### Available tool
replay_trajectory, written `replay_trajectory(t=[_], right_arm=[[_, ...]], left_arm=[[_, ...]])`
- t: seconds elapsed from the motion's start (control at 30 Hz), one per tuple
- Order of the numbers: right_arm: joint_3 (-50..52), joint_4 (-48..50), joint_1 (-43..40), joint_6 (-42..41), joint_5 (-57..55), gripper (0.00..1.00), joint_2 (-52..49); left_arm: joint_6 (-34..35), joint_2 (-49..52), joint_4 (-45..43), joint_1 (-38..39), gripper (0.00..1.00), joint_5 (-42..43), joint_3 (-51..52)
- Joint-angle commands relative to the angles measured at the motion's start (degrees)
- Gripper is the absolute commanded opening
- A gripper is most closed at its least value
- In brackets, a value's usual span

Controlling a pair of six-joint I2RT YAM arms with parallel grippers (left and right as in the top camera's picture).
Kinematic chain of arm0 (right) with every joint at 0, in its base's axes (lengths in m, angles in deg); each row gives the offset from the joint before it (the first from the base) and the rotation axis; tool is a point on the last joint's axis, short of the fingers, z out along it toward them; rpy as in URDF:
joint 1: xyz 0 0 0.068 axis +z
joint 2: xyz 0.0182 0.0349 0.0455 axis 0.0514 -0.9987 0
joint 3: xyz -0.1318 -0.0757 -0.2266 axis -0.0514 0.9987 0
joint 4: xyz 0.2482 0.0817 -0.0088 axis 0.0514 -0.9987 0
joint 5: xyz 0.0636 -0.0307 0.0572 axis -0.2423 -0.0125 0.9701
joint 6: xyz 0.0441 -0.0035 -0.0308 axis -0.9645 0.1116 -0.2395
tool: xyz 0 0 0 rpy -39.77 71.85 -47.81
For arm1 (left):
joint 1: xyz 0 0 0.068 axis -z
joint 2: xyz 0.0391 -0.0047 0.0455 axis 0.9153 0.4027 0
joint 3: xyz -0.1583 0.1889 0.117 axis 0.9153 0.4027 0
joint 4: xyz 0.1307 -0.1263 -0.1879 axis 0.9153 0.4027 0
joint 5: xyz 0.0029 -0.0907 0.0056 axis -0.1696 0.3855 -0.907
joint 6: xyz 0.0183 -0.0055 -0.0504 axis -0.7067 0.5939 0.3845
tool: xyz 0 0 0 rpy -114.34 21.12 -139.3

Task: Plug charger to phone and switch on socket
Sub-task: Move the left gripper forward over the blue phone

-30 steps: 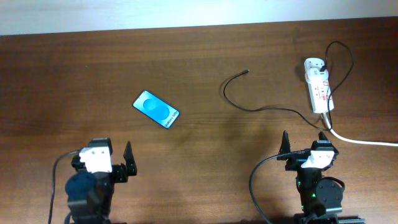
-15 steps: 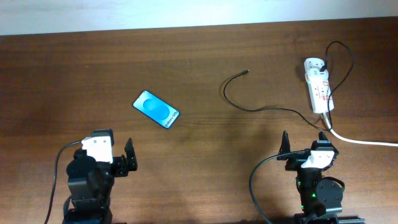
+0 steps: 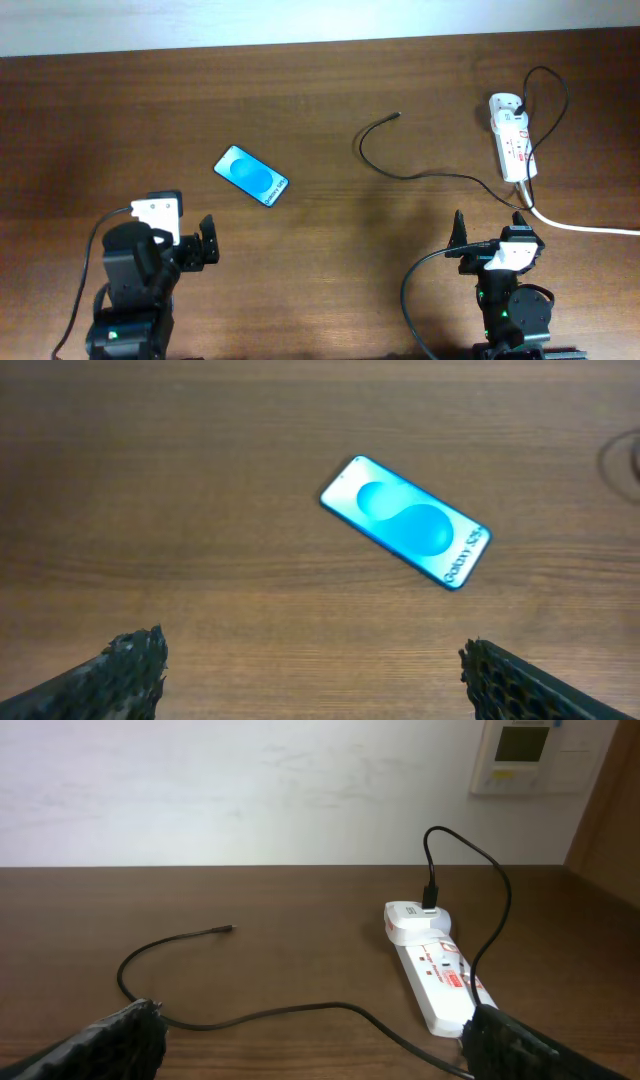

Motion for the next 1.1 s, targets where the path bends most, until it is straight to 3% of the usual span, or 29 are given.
replay_trajectory(t=[0.0, 0.37, 0.53, 0.73, 0.93, 1.07], right_arm=[[0.31, -0.48, 0.15, 0.2, 0.11, 0.98, 0.48], [0.31, -0.48, 0.15, 0.17, 0.11, 0.98, 0.48], [0.31, -0.48, 0.15, 0.17, 0.11, 0.98, 0.48], [0.31, -0.48, 0.15, 0.17, 0.11, 0.99, 0.44], [0.31, -0.48, 0.15, 0.17, 0.11, 0.98, 0.44], [0.31, -0.48, 0.15, 0.17, 0.11, 0.98, 0.44]], left_arm=[[-0.87, 2.64, -0.2, -0.33, 0.99, 6.05, -4.72], [-0.87, 19.82, 4.37, -0.28, 0.99, 8.66, -19.1], [-0.85, 20.59, 4.98, -0.28, 0.99, 14.93, -19.91], [-1.05, 20.59, 4.07, -0.28, 0.99, 15.65, -19.91], [13.77, 22.8, 5.05, -0.26, 0.99, 7.78, -22.84], [21.22, 31.21, 13.88, 3.98, 0.99, -2.16, -36.22]])
